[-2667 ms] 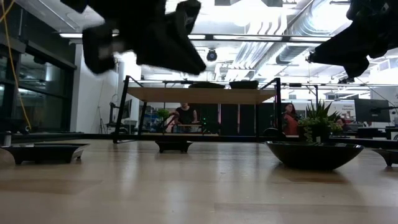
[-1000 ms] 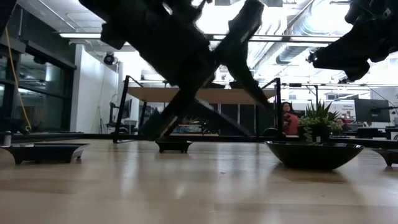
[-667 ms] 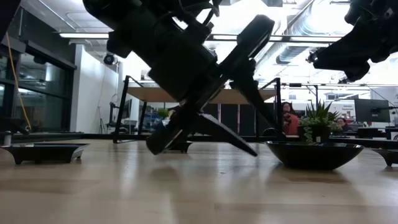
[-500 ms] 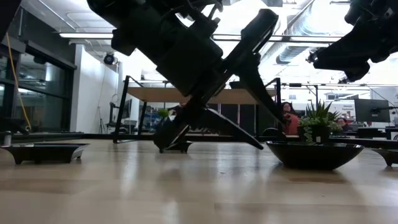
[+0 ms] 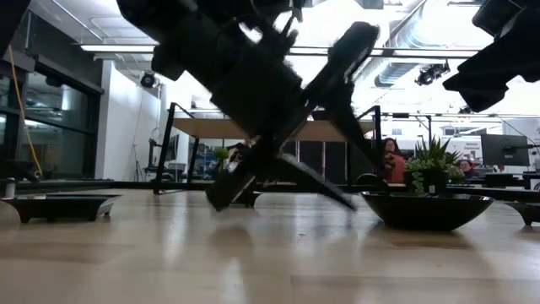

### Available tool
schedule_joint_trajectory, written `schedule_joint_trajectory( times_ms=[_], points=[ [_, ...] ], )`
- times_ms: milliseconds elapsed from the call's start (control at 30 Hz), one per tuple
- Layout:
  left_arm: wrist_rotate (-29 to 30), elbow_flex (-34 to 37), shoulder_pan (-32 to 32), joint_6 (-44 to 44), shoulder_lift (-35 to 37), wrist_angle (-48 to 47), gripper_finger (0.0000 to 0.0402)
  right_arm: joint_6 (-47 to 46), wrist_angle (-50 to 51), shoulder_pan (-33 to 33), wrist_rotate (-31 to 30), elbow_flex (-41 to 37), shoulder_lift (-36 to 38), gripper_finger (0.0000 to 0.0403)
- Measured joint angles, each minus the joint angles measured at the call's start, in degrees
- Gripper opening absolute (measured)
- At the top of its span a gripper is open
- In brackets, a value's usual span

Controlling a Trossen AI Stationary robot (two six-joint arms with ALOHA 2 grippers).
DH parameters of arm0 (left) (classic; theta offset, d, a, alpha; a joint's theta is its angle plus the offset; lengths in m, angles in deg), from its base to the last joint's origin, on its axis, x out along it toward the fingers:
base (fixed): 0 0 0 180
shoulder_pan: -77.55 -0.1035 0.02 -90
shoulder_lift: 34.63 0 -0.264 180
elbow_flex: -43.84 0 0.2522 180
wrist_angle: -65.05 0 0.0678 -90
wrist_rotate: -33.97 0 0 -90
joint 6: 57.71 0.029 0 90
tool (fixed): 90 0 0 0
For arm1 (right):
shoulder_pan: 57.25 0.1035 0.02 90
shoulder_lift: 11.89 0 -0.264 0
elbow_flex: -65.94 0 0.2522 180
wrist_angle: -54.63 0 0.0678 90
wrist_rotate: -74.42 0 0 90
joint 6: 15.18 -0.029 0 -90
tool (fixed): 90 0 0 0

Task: Pick & Place Mini shaped plates
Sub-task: Stack the leaf-shaped plate on top of the other leaf-shaped plates on the shelf

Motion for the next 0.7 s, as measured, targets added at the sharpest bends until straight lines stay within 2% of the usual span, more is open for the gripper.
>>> schedule_joint_trajectory(
  times_ms=[367,700],
  points=[
    [-1.1,0.0,-0.1,0.0,-0.8,1.7,0.0151,-0.3,-0.1,0.0,-1.2,0.0,-2.5,0.0134],
    [-0.4,0.0,-0.1,0.0,-1.2,1.6,0.0071,-0.3,-2.2,0.0,-0.6,0.0,-5.2,0.0134]
  ],
)
